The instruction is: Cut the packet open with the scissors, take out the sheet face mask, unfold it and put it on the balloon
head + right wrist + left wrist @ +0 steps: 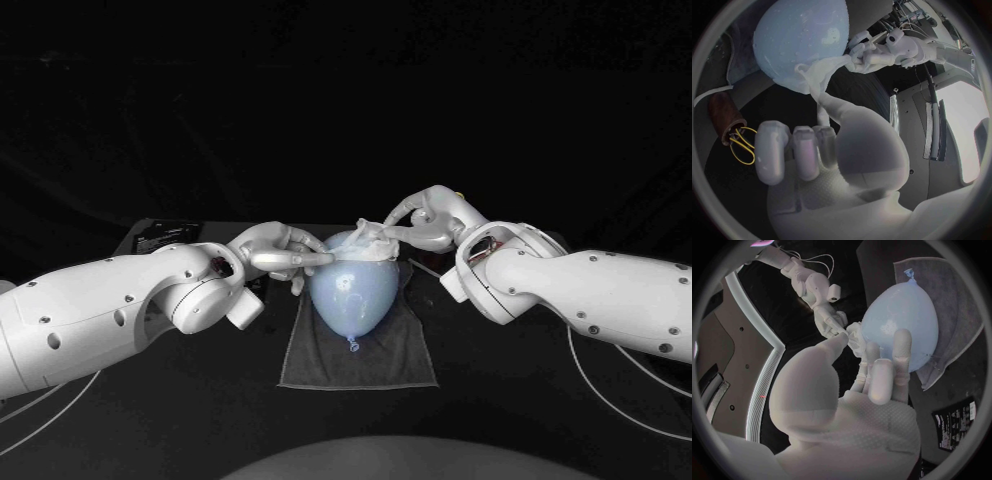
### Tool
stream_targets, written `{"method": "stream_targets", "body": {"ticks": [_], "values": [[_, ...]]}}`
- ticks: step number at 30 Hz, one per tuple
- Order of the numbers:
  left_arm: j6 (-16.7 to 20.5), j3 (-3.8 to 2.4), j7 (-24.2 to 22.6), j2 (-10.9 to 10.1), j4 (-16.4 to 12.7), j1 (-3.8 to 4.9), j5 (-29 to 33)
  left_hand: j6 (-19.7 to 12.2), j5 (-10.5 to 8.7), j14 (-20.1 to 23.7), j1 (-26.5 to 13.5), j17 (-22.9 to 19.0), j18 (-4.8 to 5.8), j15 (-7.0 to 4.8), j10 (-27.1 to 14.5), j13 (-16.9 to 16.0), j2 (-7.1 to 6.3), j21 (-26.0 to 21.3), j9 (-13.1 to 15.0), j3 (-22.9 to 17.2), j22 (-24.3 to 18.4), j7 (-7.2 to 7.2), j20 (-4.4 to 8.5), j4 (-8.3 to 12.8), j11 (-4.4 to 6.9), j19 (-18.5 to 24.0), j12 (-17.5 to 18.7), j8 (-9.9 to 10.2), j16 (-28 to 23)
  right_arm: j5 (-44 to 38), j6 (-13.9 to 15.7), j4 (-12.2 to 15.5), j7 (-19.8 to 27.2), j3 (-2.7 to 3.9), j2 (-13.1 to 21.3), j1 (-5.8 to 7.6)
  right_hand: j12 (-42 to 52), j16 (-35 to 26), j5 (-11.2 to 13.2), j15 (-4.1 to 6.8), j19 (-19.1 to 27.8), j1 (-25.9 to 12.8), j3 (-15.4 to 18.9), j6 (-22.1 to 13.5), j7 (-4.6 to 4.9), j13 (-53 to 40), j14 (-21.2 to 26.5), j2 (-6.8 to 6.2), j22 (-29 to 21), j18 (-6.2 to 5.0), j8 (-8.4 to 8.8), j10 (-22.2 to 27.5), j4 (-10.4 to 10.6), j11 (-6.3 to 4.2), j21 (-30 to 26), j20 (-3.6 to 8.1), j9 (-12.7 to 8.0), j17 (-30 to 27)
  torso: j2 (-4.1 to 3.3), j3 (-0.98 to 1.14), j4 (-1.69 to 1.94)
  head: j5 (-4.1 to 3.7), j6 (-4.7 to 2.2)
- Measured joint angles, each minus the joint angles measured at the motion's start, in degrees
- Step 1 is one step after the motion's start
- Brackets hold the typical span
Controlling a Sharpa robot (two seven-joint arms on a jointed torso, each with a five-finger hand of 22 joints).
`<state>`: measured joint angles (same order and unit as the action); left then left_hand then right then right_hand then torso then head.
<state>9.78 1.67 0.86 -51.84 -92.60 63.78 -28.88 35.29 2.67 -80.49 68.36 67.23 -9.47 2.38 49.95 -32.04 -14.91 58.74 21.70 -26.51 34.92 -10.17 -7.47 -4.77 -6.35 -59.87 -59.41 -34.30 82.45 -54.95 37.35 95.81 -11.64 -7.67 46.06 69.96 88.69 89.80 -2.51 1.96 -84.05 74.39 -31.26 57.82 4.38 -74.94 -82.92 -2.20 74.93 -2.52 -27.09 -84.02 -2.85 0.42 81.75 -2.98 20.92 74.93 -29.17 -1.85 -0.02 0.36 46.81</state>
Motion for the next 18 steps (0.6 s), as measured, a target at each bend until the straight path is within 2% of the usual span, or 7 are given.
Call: {"method": "stream_targets", "body": {"ticks": [3,8,13,16,18], "values": [[-0.1,0.0,0.4,-0.6,0.1,0.0,-3.0,-0.5,0.0,0.1,1.2,-0.2,-0.01,0.06,-0.2,0.1,0.76,-0.4,0.0,4.1,-0.5,0.24,0.0,-1.1,-0.21,0.0,-0.2,-1.0,0.0,0.1,0.0,0.2,0.0,0.0,0.0,0.0,0.0,0.0,0.0,0.0,0.0,0.0,-0.2,0.0,-0.01,0.0,0.0,0.0,0.0,0.0,-0.11,0.0,-0.2,0.0,0.0,0.0,0.0,0.0,0.0,-0.01,0.02,-0.04,0.06],[-0.4,-0.04,1.1,-1.7,0.5,0.0,-6.2,-1.0,0.0,0.4,4.3,-0.5,-0.02,-0.23,-0.4,0.5,2.7,-1.1,0.1,9.8,-1.0,0.25,0.08,-3.5,0.0,-0.6,-0.7,-4.1,-0.2,0.3,0.1,0.3,0.2,0.0,-0.1,-0.02,0.1,0.0,0.0,0.0,0.2,-0.2,-0.2,0.0,-0.01,0.0,0.0,-0.23,0.0,0.0,-0.11,0.0,-0.2,0.0,0.0,-0.01,0.0,0.0,0.02,-0.02,0.01,-0.07,0.07],[-0.9,-0.27,1.4,-2.7,0.6,-0.01,-7.7,-2.0,0.0,0.4,5.6,-1.0,-0.01,-0.23,-0.5,0.6,3.83,-1.6,0.2,11.8,-1.7,0.43,0.09,-5.3,0.08,-0.6,-1.1,-5.5,-0.4,0.6,0.2,0.4,0.4,0.0,-0.1,-0.04,0.1,-0.1,0.0,0.0,0.2,-0.2,-0.2,-0.1,-0.09,0.0,0.0,-0.25,0.0,0.01,-0.11,0.0,-0.2,0.0,-0.1,-0.01,0.0,0.0,0.03,-0.02,-0.01,-0.13,0.05],[-1.1,-0.75,1.4,-2.9,0.5,0.0,-8.2,-2.4,0.0,1.0,6.3,-2.1,-0.01,-0.21,-0.7,0.8,4.45,-2.4,0.2,12.7,-2.7,0.43,0.09,-6.2,-0.11,-0.6,-1.1,-6.3,-1.1,0.9,0.4,0.4,0.5,0.0,-0.2,-0.06,0.1,-0.2,0.1,0.0,0.2,-0.3,-0.4,-0.1,-0.1,0.0,0.0,-0.3,0.0,0.01,-0.11,0.0,-0.1,0.0,-0.1,-0.01,0.0,0.0,0.03,0.0,-0.04,-0.13,-0.01],[-1.1,-1.08,1.3,-3.0,0.3,0.07,-8.4,-2.8,0.0,2.0,7.1,-3.8,-0.01,-0.19,-1.5,1.0,4.41,-3.0,0.1,13.6,-3.3,0.44,0.03,-6.7,-0.04,-0.2,-1.1,-6.8,-2.0,1.1,0.4,0.3,0.6,0.0,-0.2,-0.06,0.1,-0.2,0.1,0.0,0.2,-0.3,-0.4,-0.1,-0.1,0.0,0.0,-0.31,0.0,0.01,-0.11,0.0,-0.1,0.0,-0.1,-0.01,0.0,0.0,0.03,-0.01,-0.08,-0.13,-0.06]]}}
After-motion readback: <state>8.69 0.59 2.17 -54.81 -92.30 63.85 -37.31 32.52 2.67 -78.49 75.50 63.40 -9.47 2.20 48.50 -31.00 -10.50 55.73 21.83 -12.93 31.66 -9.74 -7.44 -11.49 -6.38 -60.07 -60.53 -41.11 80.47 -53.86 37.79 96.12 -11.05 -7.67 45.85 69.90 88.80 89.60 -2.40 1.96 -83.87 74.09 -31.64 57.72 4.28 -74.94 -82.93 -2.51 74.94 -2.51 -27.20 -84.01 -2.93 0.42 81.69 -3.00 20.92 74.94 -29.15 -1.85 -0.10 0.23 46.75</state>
